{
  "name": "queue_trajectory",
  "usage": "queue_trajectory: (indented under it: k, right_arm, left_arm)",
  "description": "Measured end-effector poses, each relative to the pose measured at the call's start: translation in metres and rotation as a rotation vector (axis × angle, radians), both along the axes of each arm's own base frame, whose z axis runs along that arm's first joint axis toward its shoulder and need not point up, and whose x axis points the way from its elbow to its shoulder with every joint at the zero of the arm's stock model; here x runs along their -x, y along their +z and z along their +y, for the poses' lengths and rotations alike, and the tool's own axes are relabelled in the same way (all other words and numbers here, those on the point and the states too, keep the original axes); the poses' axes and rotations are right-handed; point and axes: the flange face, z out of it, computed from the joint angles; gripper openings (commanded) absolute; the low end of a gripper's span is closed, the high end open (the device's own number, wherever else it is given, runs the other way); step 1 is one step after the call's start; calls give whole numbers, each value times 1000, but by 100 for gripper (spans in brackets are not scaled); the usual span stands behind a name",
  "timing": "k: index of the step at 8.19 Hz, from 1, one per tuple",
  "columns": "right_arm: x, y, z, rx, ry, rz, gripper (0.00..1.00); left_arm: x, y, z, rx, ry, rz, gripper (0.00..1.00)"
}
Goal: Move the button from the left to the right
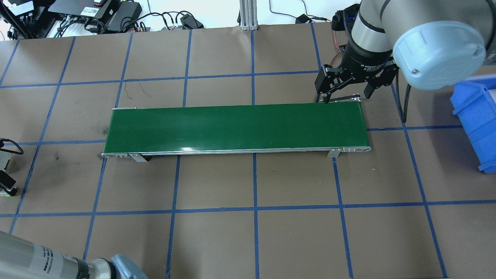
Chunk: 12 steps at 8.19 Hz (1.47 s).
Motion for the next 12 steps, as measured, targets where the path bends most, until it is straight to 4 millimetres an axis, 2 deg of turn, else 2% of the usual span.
queue_trajectory:
  k: [1,4,5,6,7,8,10,11,12]
  right_arm:
    - [0,0,0,0,1,0,100]
    - [0,0,0,0,3,0,100]
    - [0,0,0,0,4,0,100]
    - [0,0,0,0,4,1,100]
    - [0,0,0,0,4,1,100]
    - [0,0,0,0,4,1,100]
    - [0,0,0,0,4,1,100]
    - [0,0,0,0,4,1,100]
    - [0,0,0,0,4,1,100]
  left_arm:
    - [0,-1,0,2,-12,6,0]
    - [0,-1,0,8,-42,22,0]
    - [0,5,0,13,-64,29,0]
    - [1,17,2,18,-79,29,0]
    - [7,39,3,22,-89,28,0]
    - [22,71,5,29,-98,39,0]
    - [83,141,-8,118,-137,39,0]
    - [125,167,-23,157,-143,13,0]
    - [177,183,-42,191,-138,-12,0]
